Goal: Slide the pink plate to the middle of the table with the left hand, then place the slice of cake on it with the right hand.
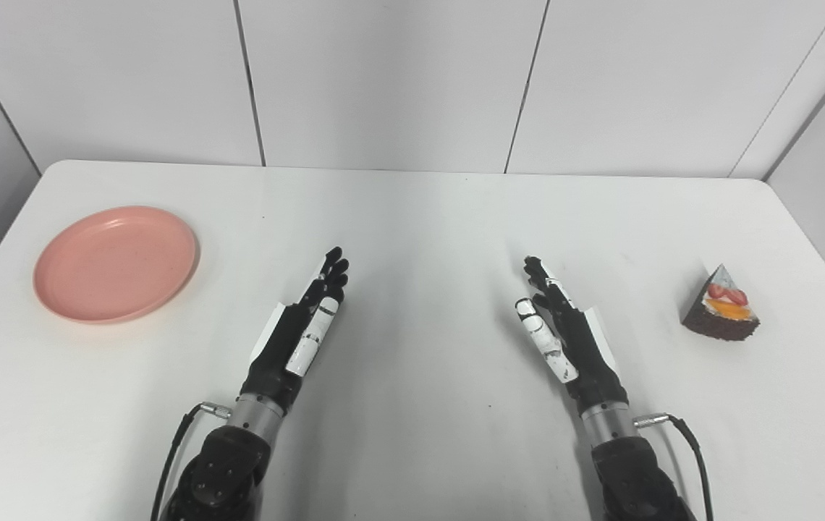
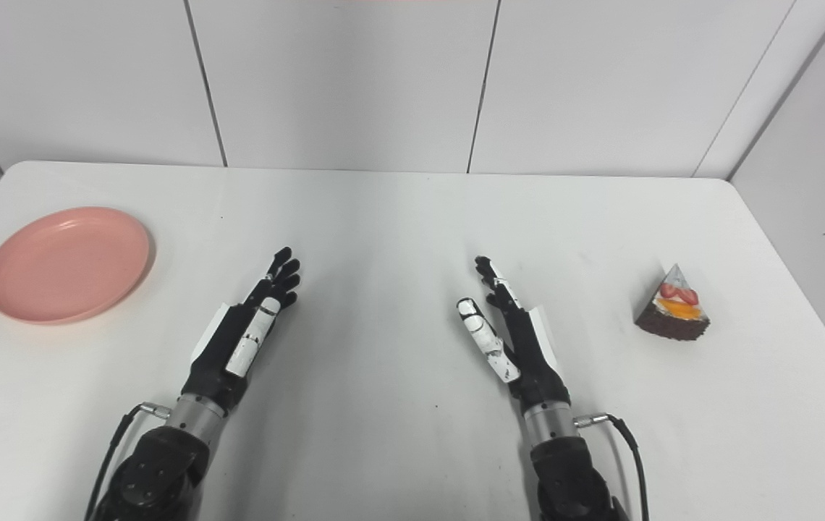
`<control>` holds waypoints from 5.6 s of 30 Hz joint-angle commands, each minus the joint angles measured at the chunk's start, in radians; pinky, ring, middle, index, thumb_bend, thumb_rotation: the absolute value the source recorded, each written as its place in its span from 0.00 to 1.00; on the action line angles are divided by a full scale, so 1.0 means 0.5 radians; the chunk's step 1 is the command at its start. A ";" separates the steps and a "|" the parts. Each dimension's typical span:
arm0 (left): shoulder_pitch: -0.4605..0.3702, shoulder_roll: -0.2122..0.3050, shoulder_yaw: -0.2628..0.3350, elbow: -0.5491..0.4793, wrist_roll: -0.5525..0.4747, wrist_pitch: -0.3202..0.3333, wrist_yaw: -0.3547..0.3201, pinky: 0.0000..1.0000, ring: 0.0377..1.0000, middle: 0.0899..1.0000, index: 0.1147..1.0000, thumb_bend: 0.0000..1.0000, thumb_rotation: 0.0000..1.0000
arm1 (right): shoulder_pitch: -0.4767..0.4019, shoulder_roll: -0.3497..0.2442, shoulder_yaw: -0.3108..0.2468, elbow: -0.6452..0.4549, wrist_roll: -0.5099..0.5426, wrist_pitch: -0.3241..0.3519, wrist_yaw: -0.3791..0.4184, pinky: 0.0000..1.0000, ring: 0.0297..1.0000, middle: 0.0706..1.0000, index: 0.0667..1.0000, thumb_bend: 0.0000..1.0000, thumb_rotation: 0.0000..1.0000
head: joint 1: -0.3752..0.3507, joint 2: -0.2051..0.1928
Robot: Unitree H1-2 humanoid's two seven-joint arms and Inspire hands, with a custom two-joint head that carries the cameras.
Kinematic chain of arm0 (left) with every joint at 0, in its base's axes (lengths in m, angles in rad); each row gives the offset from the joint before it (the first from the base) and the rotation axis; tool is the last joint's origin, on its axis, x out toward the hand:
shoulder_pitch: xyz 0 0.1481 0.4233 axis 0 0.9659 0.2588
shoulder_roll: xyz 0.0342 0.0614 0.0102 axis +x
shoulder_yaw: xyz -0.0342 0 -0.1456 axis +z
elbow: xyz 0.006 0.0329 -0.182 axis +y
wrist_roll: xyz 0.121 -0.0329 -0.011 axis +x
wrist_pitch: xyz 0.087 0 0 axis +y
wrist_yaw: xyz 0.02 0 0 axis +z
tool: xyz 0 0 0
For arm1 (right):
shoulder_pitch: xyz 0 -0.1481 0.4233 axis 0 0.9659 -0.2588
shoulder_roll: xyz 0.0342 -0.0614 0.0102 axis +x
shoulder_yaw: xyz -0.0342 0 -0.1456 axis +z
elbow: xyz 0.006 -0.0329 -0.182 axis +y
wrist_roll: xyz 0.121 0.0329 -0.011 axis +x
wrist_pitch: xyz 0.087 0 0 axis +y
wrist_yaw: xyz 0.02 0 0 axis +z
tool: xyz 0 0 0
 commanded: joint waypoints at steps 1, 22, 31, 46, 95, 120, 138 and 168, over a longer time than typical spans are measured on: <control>0.057 0.009 -0.011 0.093 0.037 0.137 -0.004 0.95 0.98 0.98 0.97 0.41 1.00 | -0.003 -0.014 0.015 0.029 0.008 -0.028 0.029 0.88 0.92 0.92 0.91 0.33 1.00 | 0.011 0.003; 0.051 0.002 -0.030 0.083 0.053 0.173 -0.003 0.96 0.99 0.99 0.98 0.43 1.00 | -0.008 -0.035 0.017 0.025 0.008 0.005 0.043 0.87 0.92 0.92 0.92 0.32 1.00 | 0.018 0.002; 0.052 0.005 -0.028 0.082 0.050 0.172 -0.005 0.96 0.99 0.99 0.98 0.41 1.00 | -0.007 -0.032 0.018 0.023 0.006 -0.004 0.039 0.88 0.92 0.92 0.92 0.33 1.00 | 0.012 0.008; 0.053 0.010 -0.032 0.076 0.053 0.173 -0.009 0.96 0.99 0.99 0.98 0.43 1.00 | -0.006 -0.031 0.017 0.020 0.013 -0.001 0.042 0.88 0.92 0.92 0.91 0.34 1.00 | 0.013 0.010; 0.051 0.011 -0.030 0.079 0.053 0.166 -0.006 0.96 0.99 0.99 0.98 0.44 1.00 | -0.003 -0.025 0.019 0.003 0.001 0.013 0.040 0.87 0.92 0.92 0.92 0.33 1.00 | 0.010 0.015; 0.051 0.014 -0.033 0.074 0.052 0.166 -0.010 0.96 0.99 0.99 0.98 0.43 1.00 | -0.003 -0.027 0.017 -0.004 0.008 0.024 0.049 0.88 0.92 0.92 0.92 0.32 1.00 | 0.010 0.022; 0.048 0.013 -0.030 0.075 0.046 0.173 -0.013 0.96 0.99 0.99 0.98 0.43 1.00 | -0.006 -0.030 0.020 0.003 0.008 0.022 0.045 0.87 0.92 0.92 0.92 0.33 1.00 | 0.007 0.023; 0.049 0.021 -0.030 0.074 0.044 0.177 -0.021 0.96 0.99 0.99 0.98 0.44 1.00 | -0.007 -0.032 0.025 0.009 -0.015 0.004 0.039 0.87 0.91 0.91 0.91 0.34 1.00 | 0.003 0.028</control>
